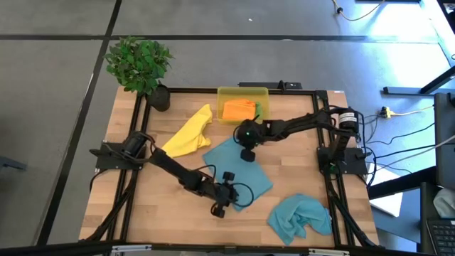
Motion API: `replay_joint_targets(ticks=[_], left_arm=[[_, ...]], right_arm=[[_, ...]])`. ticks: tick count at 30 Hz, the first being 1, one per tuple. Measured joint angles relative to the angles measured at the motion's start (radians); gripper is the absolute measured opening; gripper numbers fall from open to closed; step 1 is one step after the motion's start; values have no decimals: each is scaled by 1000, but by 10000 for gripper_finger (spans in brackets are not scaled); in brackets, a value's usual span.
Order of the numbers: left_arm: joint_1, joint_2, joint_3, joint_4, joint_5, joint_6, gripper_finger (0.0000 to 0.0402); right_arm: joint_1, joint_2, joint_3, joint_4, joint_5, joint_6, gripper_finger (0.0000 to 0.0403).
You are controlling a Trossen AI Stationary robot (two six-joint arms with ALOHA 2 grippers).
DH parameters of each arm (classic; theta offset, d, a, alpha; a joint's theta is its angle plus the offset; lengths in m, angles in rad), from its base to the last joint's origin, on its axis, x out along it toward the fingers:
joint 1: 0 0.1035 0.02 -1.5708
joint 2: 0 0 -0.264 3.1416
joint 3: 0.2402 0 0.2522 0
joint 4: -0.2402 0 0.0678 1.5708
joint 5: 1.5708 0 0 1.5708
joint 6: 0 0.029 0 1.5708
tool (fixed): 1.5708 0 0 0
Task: Fold microfiber towels
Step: Fold the top blue microfiber cloth
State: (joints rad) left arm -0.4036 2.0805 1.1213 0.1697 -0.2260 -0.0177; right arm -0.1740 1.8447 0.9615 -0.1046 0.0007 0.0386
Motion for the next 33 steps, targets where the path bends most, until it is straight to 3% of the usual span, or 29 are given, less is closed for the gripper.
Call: replay_joint_targets(ticks=[5,15,22,27,33], left_arm=[[-17,-20,-2,-63,6,20,85],[-50,-120,-7,-313,51,54,85],[-58,-140,-8,-380,112,80,85],[-61,-143,-5,-422,123,99,85],[-61,-189,-8,-564,117,100,75]], right_arm=[[1,-11,3,-111,55,43,0],[62,-44,0,-233,65,171,0],[143,-61,-1,-315,67,361,0],[217,-62,0,-345,139,504,0],[251,-67,0,-326,92,530,10]])
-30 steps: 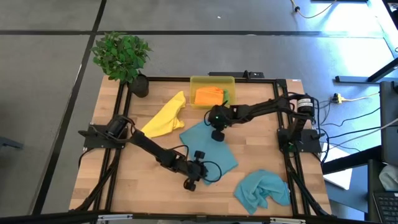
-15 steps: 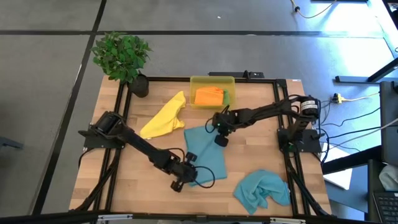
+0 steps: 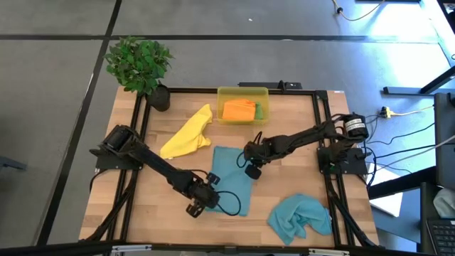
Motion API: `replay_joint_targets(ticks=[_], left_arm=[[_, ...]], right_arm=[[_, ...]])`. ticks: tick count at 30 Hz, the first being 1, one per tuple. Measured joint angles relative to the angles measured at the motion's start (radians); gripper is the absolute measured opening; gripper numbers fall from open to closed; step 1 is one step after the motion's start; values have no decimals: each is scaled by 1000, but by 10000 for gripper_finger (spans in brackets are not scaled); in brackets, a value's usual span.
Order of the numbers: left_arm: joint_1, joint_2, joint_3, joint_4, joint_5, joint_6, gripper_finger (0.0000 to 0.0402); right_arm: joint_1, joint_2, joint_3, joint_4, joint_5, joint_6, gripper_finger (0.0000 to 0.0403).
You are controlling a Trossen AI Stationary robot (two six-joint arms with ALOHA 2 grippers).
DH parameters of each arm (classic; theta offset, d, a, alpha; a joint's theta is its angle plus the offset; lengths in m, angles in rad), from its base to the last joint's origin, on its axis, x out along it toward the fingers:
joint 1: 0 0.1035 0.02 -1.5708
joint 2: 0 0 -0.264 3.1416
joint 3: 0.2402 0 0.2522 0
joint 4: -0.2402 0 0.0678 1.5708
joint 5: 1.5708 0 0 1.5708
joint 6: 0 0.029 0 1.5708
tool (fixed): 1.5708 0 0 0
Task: Fold microfiber towels
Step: Fold the top blue microfiber cloth
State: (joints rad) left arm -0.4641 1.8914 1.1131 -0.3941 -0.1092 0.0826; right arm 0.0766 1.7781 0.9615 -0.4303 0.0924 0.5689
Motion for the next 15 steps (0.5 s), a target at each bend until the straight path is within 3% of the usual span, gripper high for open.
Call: replay_joint_targets(ticks=[8,15], left_arm=[[-1,-66,-2,69,-12,6,58],[-20,-91,-1,102,-11,17,86]], right_arm=[[19,-96,0,-5,83,-132,19],[139,-192,1,36,91,-323,21]])
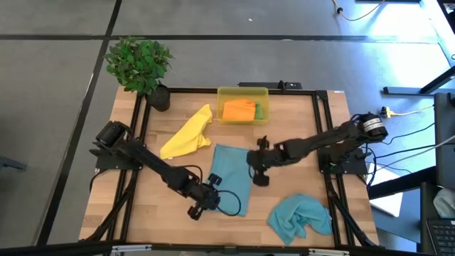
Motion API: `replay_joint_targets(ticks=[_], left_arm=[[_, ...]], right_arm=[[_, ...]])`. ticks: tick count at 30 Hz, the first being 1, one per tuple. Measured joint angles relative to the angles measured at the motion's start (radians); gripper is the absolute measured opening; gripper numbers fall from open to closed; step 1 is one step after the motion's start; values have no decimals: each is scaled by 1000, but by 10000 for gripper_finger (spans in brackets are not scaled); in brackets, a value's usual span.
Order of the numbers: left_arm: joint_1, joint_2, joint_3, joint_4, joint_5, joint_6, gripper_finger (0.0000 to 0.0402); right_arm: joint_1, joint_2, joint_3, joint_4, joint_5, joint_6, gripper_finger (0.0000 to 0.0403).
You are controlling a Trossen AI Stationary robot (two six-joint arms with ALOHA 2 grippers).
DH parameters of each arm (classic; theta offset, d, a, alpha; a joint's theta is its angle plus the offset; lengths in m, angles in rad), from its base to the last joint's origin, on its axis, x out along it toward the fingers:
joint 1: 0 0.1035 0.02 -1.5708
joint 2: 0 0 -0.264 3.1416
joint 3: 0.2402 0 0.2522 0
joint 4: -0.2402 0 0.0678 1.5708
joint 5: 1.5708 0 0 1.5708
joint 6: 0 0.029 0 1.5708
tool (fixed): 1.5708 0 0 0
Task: Fold microfiber towels
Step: Fold the top blue microfiber cloth
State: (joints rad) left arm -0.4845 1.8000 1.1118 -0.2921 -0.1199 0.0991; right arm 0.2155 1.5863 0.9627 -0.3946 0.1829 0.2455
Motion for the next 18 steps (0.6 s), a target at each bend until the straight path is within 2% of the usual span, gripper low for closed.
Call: replay_joint_targets(ticks=[5,10,14,18], left_arm=[[-61,0,0,-37,-42,18,118],[-130,0,0,-45,-99,8,138],[-173,8,3,-18,-148,-9,150],[-195,11,2,-18,-193,-43,162]], right_arm=[[148,10,1,83,-2,-77,50],[265,71,1,188,46,-122,123],[333,150,1,284,75,-247,187],[386,209,1,339,143,-309,224]])
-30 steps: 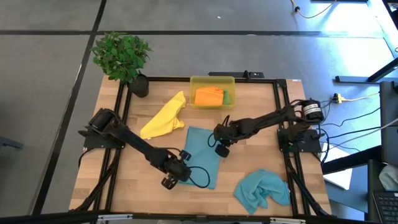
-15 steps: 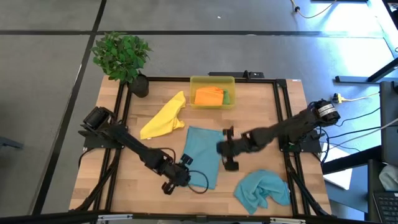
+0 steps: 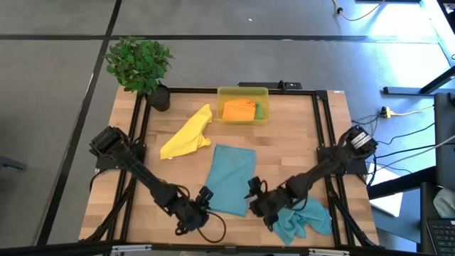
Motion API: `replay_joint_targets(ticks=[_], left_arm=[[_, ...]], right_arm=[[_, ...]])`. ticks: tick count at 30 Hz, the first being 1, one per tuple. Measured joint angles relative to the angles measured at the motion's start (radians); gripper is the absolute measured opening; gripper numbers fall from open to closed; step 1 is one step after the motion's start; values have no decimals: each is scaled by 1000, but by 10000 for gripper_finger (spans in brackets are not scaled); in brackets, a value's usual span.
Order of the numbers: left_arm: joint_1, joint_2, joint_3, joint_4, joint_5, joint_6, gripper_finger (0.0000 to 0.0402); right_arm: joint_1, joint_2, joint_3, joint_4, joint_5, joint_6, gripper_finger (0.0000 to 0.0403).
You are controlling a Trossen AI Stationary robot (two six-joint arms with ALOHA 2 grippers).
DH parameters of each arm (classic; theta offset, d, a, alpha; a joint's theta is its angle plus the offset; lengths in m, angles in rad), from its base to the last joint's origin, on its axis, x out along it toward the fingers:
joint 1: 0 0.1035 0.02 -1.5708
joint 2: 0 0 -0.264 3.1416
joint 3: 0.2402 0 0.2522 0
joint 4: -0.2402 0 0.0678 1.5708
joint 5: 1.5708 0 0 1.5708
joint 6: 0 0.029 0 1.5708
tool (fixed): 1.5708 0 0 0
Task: Fold microfiber towels
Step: Fold the top blue microfiber cloth
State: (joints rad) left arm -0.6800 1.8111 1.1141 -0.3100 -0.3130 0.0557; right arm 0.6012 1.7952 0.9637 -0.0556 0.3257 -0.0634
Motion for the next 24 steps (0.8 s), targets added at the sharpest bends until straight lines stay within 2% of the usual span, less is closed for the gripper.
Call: replay_joint_targets(ticks=[10,16,24], left_arm=[[-3,0,0,18,-44,-48,169],[7,0,0,20,-44,-54,169],[8,0,0,30,-45,-55,169]], right_arm=[[66,99,1,131,25,-25,226],[77,154,34,128,98,-95,225],[81,210,69,144,137,-166,224]])
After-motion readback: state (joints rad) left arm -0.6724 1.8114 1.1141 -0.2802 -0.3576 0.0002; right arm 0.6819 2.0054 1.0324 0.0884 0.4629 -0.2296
